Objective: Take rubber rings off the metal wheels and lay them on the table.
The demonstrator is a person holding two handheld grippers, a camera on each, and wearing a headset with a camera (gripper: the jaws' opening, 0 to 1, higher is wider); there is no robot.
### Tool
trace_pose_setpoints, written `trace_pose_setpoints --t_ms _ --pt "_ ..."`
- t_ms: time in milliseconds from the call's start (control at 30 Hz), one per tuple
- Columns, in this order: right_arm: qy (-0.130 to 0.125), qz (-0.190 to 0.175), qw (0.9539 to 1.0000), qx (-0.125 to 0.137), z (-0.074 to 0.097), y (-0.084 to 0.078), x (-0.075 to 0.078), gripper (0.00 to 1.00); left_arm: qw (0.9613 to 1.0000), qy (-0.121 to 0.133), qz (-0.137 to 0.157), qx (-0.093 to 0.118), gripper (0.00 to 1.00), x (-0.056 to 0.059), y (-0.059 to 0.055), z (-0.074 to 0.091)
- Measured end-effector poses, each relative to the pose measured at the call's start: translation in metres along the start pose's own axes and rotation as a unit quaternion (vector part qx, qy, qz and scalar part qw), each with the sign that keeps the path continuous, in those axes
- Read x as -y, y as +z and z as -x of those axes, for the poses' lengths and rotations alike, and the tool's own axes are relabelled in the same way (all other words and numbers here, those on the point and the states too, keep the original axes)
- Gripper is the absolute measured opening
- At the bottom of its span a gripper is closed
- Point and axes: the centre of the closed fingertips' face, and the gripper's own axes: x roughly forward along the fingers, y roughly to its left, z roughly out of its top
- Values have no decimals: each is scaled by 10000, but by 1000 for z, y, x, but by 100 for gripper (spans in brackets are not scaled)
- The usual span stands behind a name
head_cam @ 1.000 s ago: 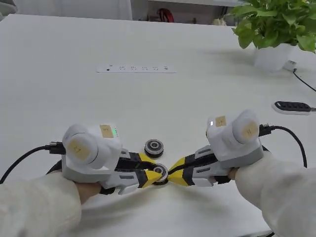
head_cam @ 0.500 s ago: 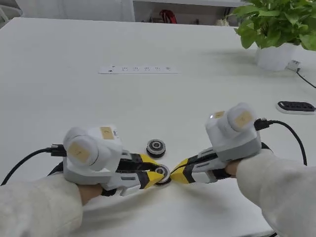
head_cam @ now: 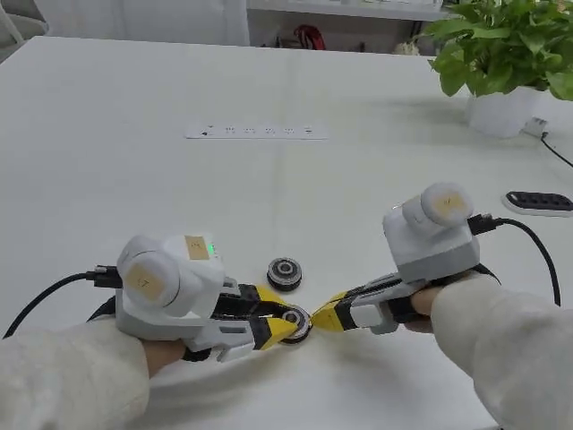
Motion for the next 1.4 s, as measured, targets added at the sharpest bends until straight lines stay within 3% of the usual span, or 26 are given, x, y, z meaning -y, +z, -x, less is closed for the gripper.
trace_pose_setpoints --t_ms 500,1400 --pt "140 -590 9980 152 2 4 -3 0 9999 9 -16 99 14 0 -1 1" --pt "239 -660 9974 136 0 10 -13 0 9999 31 -116 38 14 1 -1 1"
